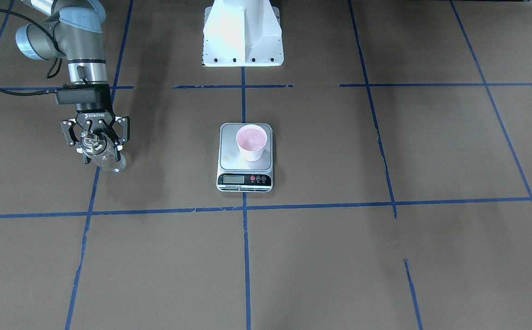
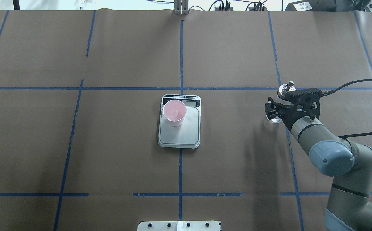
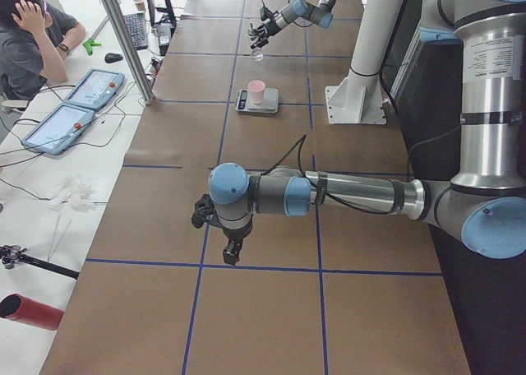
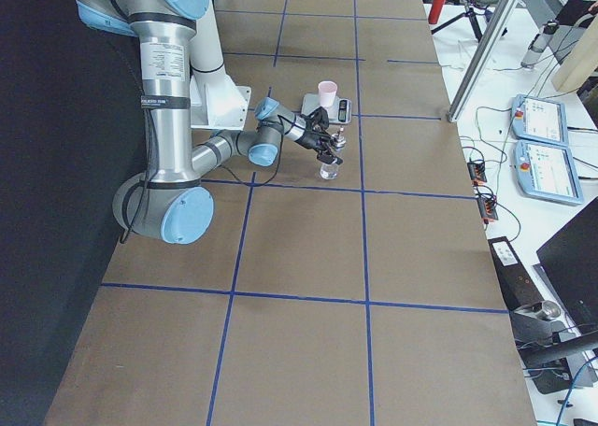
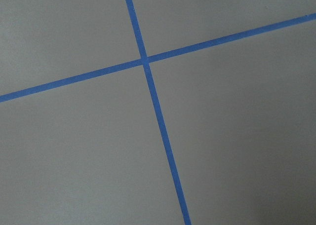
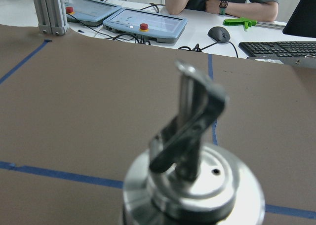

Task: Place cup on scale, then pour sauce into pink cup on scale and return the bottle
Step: 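Hold the upright bottle with the right gripper near its spot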

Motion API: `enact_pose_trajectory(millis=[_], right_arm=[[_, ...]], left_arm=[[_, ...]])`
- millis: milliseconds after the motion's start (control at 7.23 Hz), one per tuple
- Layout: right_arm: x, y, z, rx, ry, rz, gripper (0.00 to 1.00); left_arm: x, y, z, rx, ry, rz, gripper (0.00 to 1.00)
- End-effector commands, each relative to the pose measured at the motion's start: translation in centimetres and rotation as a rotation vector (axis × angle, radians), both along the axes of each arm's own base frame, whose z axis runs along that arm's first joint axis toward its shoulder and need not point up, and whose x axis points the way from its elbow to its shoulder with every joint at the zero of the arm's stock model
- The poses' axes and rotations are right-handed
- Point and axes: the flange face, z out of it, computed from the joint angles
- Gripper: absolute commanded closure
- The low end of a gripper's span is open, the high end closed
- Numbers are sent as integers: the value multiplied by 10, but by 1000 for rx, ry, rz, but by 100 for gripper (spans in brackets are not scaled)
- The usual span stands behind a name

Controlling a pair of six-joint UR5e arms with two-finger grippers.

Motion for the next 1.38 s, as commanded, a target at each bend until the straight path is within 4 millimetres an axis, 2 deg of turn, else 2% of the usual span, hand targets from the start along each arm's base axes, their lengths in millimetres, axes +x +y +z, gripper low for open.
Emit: enact_pose_trajectory(millis=[0, 968, 1106, 1245], right_arm=[[-1, 1, 2, -5, -1, 0, 100], [-1, 1, 5, -7, 3, -2, 100], [-2, 1, 7, -7, 9, -1, 99], [-3, 0, 9, -9, 12, -1, 90]], left_arm=[[0, 0, 2, -4, 0, 0, 0], [0, -2, 2, -4, 0, 0, 0], [0, -1, 3, -5, 0, 0, 0], [0, -2, 2, -4, 0, 0, 0]])
